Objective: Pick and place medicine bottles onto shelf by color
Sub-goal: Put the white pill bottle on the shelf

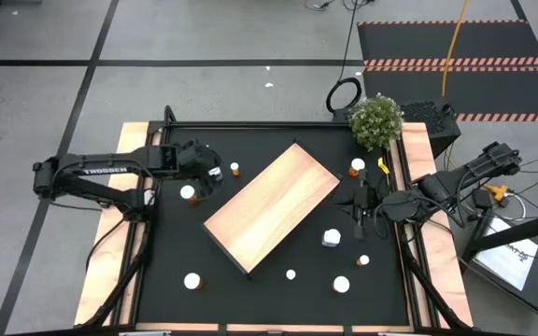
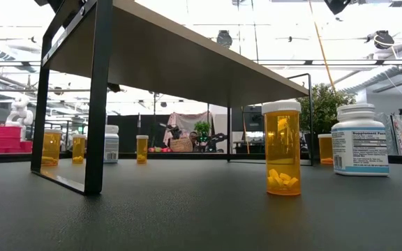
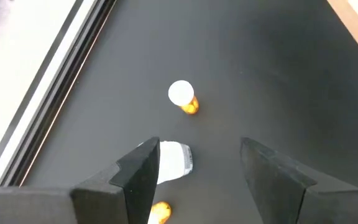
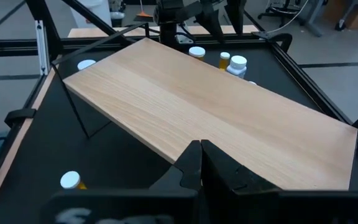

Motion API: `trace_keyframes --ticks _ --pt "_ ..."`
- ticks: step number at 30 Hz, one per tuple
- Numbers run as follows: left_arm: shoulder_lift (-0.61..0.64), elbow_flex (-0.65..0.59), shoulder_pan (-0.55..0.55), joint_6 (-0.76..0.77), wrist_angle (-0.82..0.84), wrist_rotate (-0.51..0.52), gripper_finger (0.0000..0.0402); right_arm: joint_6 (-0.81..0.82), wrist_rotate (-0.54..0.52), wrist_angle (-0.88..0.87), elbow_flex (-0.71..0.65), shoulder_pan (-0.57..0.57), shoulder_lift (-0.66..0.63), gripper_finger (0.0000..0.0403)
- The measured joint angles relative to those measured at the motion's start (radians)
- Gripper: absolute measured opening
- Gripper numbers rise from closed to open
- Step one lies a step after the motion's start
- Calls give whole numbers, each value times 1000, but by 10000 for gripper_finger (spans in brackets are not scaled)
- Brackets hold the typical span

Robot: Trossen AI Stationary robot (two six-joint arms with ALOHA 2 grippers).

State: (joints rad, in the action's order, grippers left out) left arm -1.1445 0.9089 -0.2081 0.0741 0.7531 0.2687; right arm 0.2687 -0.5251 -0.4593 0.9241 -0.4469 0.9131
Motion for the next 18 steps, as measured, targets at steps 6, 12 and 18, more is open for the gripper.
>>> trace_keyframes --ticks 6,12,18 --pt "0 4 -2 41 33 -5 223 -15 -1 8 0 3 0 0" --pt "1 115 -16 54 137 12 223 -28 -5 37 0 8 0 0" --pt "-7 116 -36 104 186 -5 223 -26 -29 45 0 29 0 0"
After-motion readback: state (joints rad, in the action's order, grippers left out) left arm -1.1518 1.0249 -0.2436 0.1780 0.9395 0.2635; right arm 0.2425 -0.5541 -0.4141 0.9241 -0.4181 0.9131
